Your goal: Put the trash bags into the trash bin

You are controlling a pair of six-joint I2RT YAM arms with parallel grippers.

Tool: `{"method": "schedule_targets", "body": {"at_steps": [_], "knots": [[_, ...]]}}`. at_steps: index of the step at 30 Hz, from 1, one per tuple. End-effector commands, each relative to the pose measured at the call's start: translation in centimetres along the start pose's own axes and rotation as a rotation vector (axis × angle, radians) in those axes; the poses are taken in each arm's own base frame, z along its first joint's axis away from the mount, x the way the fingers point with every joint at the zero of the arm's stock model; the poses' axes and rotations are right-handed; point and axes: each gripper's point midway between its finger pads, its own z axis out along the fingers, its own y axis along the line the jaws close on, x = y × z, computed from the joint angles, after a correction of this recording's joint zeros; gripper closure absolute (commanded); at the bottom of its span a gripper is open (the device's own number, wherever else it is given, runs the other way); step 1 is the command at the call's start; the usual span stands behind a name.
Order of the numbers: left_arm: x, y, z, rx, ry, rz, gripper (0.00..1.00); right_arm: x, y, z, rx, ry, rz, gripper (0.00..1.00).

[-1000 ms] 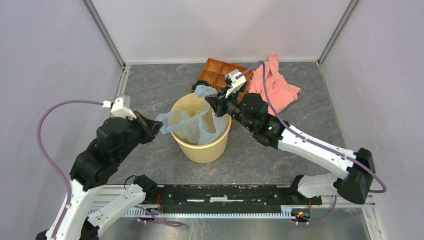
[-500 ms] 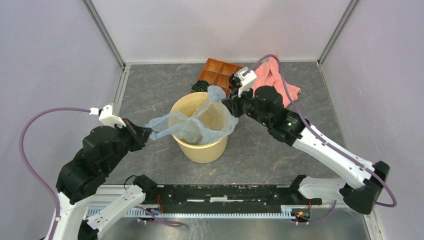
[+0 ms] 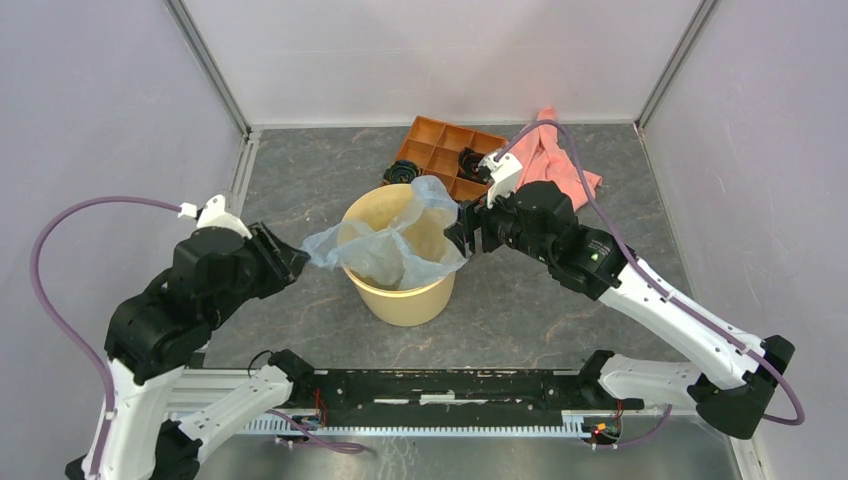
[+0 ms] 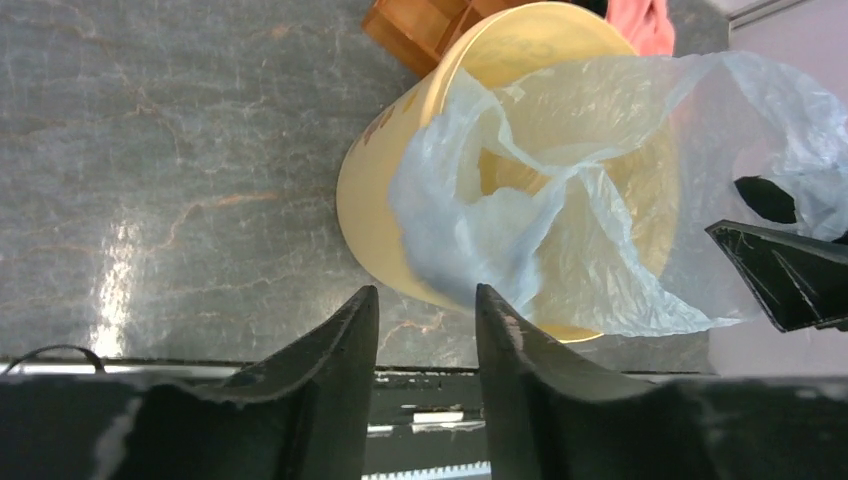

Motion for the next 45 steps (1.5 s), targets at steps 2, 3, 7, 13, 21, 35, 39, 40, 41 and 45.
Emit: {"method": "schedule_targets", "body": {"at_steps": [2,3,7,13,21,35,39,40,41,45], "knots": [[0.2,0.1,-0.5,-0.069,0.040,-0.153,0.26,-0.6,-0.6,-0.8,0.048,-0.026,0.027,0.36],[0.2,-0.1,-0.7,-0.067,0.044,-0.186,0.15,-0.5,-0.5,-1.0,0.044,-0.035,0.039,0.43],[1.2,-2.4,-0.9,-0.026,0.141,-0.339,0.04,0.4,0.2,-0.9,-0.003,-0.060,0.058,0.49],[0.5,-6.9,-0.2,0.114,0.189,-0.523,0.02,0.5,0.4,-0.8,-0.021,-0.080,0.055,0.50],[2.9,-8.4,3.0,0.128,0.284,-0.699,0.16,-0.2,1.2,-0.6,-0.065,-0.118,0.081,0.50],[1.4,-6.4,7.1,-0.030,0.135,-0.596,0.29,-0.2,1.3,-1.0,-0.069,-0.125,0.102,0.50],[1.7,-6.6,7.7,-0.032,0.151,-0.567,0.51,-0.1,1.3,-1.1,-0.072,-0.121,0.102,0.51],[1.6,-6.4,7.5,-0.034,0.141,-0.558,0.63,-0.2,1.3,-1.2,-0.071,-0.121,0.101,0.52],[1.4,-6.1,7.2,-0.031,0.130,-0.543,0.74,-0.2,1.3,-1.2,-0.070,-0.120,0.098,0.54],[1.7,-4.7,5.3,0.004,0.110,-0.439,0.97,-0.1,1.3,-1.6,-0.073,-0.123,0.094,0.59]]}}
